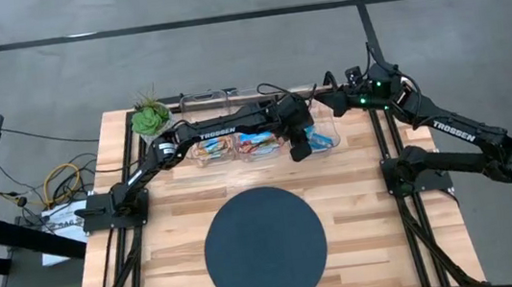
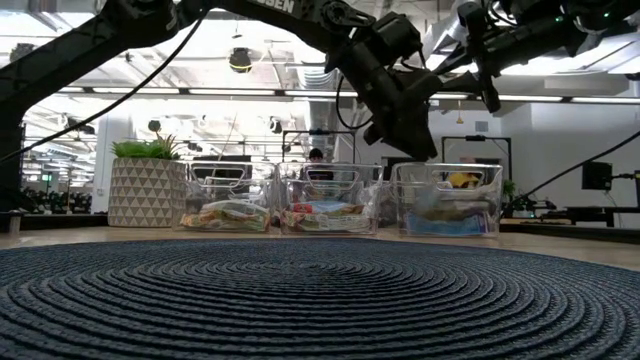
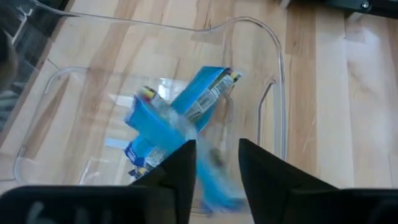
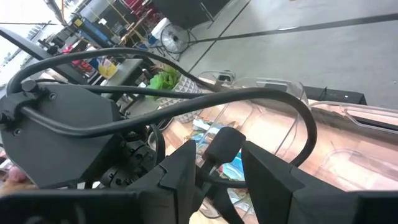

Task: Pick and place Granola Bars by type
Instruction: Put the blue bar into the right transparent bin, then return to Home Position

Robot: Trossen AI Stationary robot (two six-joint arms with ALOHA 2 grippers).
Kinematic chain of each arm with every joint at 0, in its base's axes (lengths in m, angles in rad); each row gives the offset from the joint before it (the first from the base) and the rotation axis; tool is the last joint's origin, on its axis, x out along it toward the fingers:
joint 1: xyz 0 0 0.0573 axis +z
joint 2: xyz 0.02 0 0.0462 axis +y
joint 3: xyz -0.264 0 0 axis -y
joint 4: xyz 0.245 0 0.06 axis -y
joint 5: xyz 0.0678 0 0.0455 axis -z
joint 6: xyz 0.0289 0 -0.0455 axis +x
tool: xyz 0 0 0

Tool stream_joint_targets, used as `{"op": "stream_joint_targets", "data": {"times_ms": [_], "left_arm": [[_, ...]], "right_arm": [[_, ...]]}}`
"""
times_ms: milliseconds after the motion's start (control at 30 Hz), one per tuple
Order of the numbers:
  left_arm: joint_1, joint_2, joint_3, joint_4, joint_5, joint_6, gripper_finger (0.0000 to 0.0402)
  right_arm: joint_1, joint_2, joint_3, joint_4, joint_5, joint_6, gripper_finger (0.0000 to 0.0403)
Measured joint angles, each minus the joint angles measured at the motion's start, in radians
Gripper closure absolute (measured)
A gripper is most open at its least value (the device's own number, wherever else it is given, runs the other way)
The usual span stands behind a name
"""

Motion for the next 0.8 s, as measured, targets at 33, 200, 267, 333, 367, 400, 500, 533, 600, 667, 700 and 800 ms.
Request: {"op": "stream_joint_targets", "data": {"times_ms": [33,200,267,333,367,400,500,533,600,667,700,800], "left_arm": [[0.0,0.0,0.0,0.0,0.0,0.0,0.0283],[0.0,0.0,0.0,0.001,-0.003,-0.002,0.0251],[0.0,0.0,0.0,0.002,-0.004,-0.005,0.0245],[0.0,0.0,0.0,0.002,-0.005,-0.011,0.0243],[0.0,0.0,0.0,0.002,-0.005,-0.016,0.0242],[0.0,0.0,0.0,0.002,-0.005,-0.024,0.0242],[0.0,-0.005,0.0,-0.001,-0.006,-0.049,0.0242],[0.0,-0.007,0.0,-0.001,-0.008,-0.059,0.0242],[-0.001,-0.014,0.0,-0.002,-0.008,-0.08,0.0242],[-0.004,-0.019,0.001,-0.002,-0.008,-0.094,0.0242],[-0.006,-0.023,0.001,-0.006,-0.008,-0.104,0.0242],[-0.015,-0.029,0.007,-0.01,-0.008,-0.136,0.0242]], "right_arm": [[0.0,0.0,0.0,0.0,0.0,0.0,0.028],[0.0,0.0,0.0,-0.002,0.0,0.0,0.028],[0.0,0.0,0.0,-0.002,0.0,-0.001,0.028],[0.0,0.0,0.0,-0.001,-0.012,-0.005,0.028],[0.0,-0.001,0.0,-0.002,-0.028,-0.014,0.028],[0.0,-0.005,0.0,-0.004,-0.048,-0.026,0.028],[0.001,-0.031,0.0,-0.019,-0.083,-0.038,0.028],[0.004,-0.044,0.0,-0.028,-0.083,-0.051,0.028],[0.015,-0.075,0.0,-0.054,-0.082,-0.087,0.028],[0.027,-0.112,0.0,-0.069,-0.083,-0.113,0.028],[0.033,-0.132,0.0,-0.077,-0.081,-0.115,0.028],[0.047,-0.193,0.0,-0.092,-0.079,-0.117,0.028]]}}
